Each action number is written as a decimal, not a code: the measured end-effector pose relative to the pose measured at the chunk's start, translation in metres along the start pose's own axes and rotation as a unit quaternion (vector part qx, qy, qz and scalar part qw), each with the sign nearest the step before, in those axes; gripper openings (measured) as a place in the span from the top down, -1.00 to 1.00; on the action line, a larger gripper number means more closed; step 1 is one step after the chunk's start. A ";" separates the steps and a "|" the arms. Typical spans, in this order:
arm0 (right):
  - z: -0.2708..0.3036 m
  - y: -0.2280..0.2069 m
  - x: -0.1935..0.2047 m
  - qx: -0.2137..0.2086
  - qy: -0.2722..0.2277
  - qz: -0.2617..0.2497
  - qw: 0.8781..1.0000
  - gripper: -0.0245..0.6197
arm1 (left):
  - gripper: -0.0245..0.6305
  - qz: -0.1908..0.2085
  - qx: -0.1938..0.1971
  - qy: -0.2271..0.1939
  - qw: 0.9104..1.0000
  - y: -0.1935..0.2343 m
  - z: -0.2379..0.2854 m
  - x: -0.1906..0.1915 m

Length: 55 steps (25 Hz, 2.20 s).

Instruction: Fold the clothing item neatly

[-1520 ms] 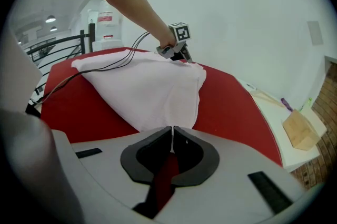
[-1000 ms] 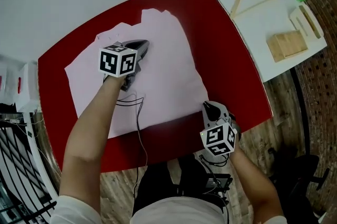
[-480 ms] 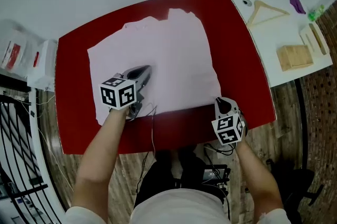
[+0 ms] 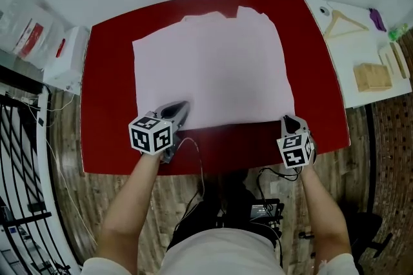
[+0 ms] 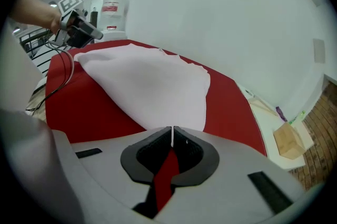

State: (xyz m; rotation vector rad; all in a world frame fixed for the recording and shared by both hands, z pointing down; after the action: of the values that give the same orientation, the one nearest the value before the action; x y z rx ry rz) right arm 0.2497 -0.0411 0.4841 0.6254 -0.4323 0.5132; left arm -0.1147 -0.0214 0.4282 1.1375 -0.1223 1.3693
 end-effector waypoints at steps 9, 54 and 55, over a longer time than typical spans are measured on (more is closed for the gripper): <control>0.022 -0.006 0.014 0.014 0.057 0.017 0.998 0.87 | 0.91 -0.053 -0.148 0.033 0.987 0.101 -0.074 0.066; -0.109 0.036 0.003 -0.005 -0.043 0.049 0.998 0.87 | 0.91 -0.049 -0.062 -0.050 0.996 -0.007 -0.189 0.140; -0.115 0.040 0.005 -0.010 -0.051 0.048 0.998 0.87 | 0.91 -0.051 -0.062 -0.054 0.995 -0.015 -0.192 0.147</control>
State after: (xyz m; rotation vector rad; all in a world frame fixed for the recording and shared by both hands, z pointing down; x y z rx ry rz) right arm 0.2565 0.0621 0.4200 0.6157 -0.5648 0.5698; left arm -0.1623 0.2156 0.4209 1.0990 -0.2213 1.1943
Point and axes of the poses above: the fingertips, and each gripper's own axes: z forward along the fingers, y to its left, x out of its underside, the point moved 6 cm from there along -z, backward along the fingers, and after that the axes turned 14 degrees about -z, right-handed, at the moved point
